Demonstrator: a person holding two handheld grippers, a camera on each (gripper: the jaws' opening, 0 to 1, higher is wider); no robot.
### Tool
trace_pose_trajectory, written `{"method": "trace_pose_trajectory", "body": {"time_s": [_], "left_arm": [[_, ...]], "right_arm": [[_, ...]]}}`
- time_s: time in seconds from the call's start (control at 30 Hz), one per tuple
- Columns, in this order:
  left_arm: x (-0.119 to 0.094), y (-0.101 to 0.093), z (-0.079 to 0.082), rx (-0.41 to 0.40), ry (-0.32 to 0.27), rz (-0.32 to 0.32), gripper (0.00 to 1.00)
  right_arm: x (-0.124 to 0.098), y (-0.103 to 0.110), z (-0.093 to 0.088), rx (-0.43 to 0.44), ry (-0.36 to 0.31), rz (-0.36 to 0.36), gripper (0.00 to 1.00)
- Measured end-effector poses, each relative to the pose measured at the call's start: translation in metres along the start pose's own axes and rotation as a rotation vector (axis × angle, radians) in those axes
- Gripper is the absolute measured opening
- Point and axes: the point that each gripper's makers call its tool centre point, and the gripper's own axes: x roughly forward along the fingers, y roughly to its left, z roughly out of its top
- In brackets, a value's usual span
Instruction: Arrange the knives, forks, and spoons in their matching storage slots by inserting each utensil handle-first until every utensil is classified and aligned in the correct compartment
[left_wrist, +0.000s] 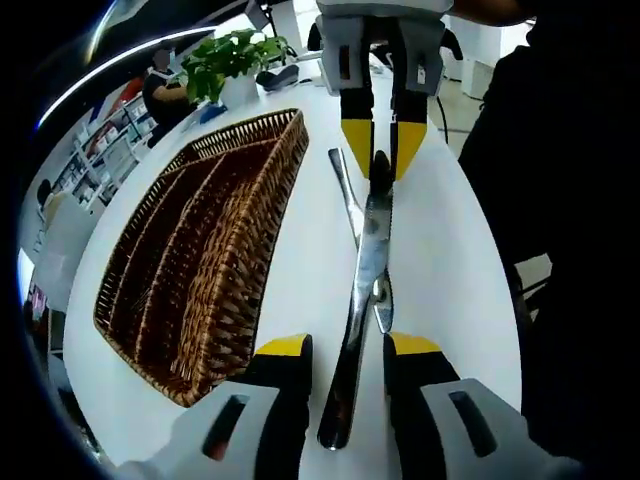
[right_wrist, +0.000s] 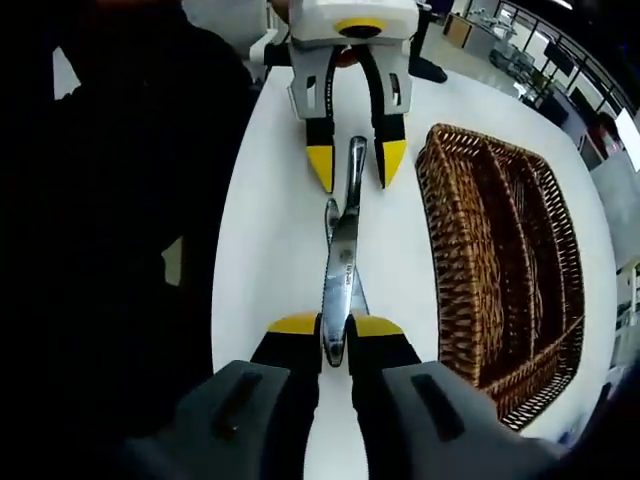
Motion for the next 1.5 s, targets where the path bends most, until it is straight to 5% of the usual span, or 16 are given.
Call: {"method": "trace_pose_trajectory", "body": {"time_s": [0.97,1.5], "left_arm": [[0.01,-0.008,-0.002,0.076,0.05,-0.02,0.09],[-0.009,-0.007,0.008,0.024,0.111,0.0,0.07]], "right_arm": [[-0.015,-0.001,0.012,-0.02,0.022,0.009,0.08],[-0.02,-0.011,0.008,0.0,-0.055,-0.018,0.09]]}}
